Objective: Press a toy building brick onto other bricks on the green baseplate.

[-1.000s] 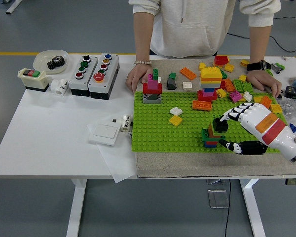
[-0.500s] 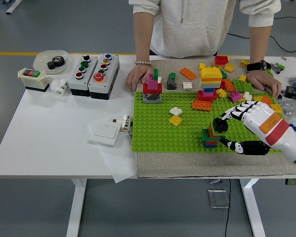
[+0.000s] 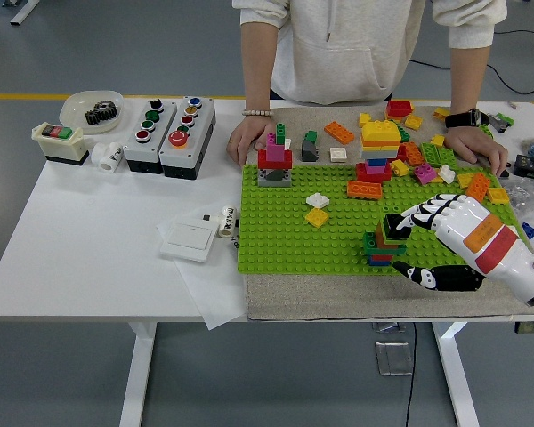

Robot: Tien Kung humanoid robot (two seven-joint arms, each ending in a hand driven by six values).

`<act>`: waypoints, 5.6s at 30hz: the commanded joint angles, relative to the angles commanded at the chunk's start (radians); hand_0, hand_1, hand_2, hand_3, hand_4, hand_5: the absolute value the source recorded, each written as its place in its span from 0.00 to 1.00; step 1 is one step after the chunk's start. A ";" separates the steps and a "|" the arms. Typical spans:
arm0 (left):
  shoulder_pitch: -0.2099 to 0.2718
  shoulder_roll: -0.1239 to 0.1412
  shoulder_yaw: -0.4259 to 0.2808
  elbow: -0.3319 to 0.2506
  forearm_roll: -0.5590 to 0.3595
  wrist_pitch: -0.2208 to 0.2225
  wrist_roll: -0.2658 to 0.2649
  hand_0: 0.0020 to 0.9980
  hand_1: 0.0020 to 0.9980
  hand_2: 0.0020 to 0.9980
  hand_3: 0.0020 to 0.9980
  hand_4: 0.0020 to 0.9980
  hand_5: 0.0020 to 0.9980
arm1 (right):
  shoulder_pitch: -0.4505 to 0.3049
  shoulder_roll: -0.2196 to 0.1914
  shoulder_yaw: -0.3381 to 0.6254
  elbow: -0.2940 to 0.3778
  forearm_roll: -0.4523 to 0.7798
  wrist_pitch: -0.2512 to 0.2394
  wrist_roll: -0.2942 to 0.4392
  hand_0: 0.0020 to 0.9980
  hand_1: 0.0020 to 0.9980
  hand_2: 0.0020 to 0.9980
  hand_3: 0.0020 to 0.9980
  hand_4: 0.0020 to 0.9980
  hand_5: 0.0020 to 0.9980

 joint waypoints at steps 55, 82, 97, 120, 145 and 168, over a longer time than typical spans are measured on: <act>-0.008 0.002 0.005 -0.001 -0.003 -0.002 0.000 0.49 0.57 0.66 0.62 0.65 0.74 | 0.012 0.000 0.003 0.010 0.032 -0.013 0.015 0.53 0.56 0.63 0.56 0.76 0.39; -0.004 0.002 0.002 0.000 0.006 -0.006 0.008 0.49 0.57 0.66 0.62 0.66 0.74 | 0.034 0.013 -0.061 -0.032 0.035 0.006 0.004 0.54 0.56 0.64 0.57 0.76 0.38; -0.003 0.003 0.002 0.001 0.008 -0.007 0.009 0.49 0.57 0.66 0.62 0.66 0.74 | 0.043 0.017 -0.061 -0.027 0.045 -0.002 0.006 0.54 0.56 0.64 0.57 0.76 0.38; -0.008 0.004 0.006 0.002 0.002 -0.007 0.006 0.49 0.57 0.65 0.62 0.66 0.74 | 0.074 0.030 -0.084 -0.055 0.065 0.000 0.004 0.54 0.57 0.64 0.57 0.76 0.38; -0.009 0.005 0.009 0.003 -0.001 -0.007 0.004 0.49 0.56 0.65 0.62 0.66 0.74 | 0.073 0.028 -0.069 -0.044 0.073 -0.007 0.008 0.54 0.57 0.65 0.57 0.76 0.38; -0.003 0.002 0.001 0.003 0.010 -0.007 0.009 0.49 0.57 0.65 0.62 0.66 0.74 | 0.063 0.032 -0.083 -0.060 0.070 0.000 0.005 0.54 0.57 0.65 0.58 0.77 0.38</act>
